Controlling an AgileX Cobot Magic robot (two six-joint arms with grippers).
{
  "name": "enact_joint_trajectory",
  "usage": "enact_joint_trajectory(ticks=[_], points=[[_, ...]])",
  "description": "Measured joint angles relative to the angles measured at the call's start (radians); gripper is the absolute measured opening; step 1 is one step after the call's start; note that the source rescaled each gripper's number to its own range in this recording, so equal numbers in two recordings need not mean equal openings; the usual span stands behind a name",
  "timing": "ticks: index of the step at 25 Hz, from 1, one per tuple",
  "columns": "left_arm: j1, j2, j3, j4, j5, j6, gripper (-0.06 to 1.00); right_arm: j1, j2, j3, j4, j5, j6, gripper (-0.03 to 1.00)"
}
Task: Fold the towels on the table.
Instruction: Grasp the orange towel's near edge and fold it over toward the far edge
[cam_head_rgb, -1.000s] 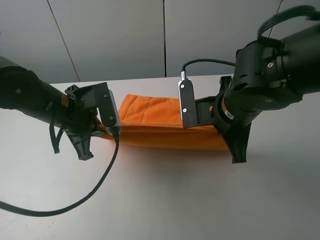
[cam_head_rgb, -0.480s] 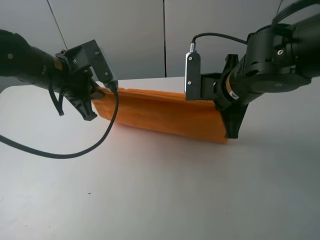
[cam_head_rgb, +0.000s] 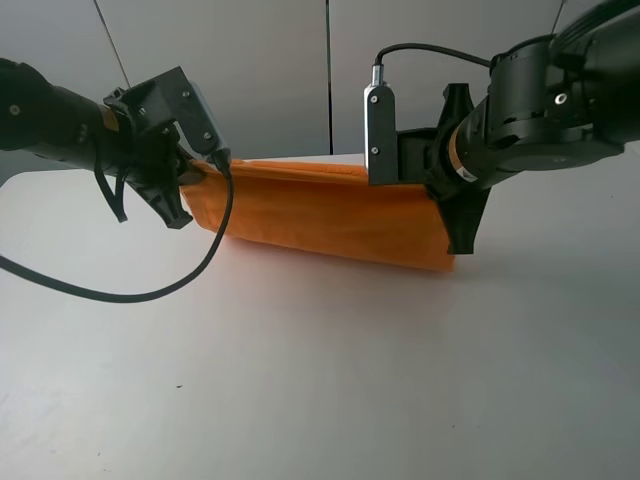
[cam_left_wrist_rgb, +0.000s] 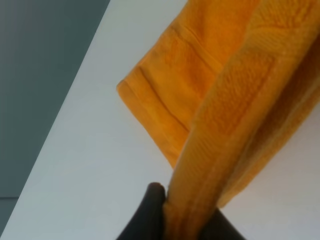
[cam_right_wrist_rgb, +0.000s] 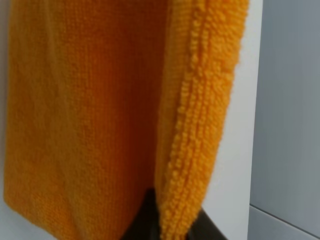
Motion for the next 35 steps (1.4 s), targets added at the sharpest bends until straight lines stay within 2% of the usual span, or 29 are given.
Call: enact_joint_trajectory(ticks=[6,10,23,35], points=[[0.0,0.059,-0.014,0.0,-0.014,0.0,0.0,-0.001,0.045,-0.001,-0.037,0.002,0.0,0.0],[0.0,0.112,-0.069,0.0,-0.021,0.0,0.0,-0.033,0.081,-0.011,-0.061,-0.011,0.014,0.0],[0.0,0.328,-0.277,-0.01,-0.033,0.0,0.0,-0.209,0.118,-0.018,-0.083,-0.209,0.027,0.0],[0.002,0.431,-0.34,-0.024,-0.105,0.0,0.0,-0.248,0.264,-0.131,-0.114,-0.194,0.027,0.0]])
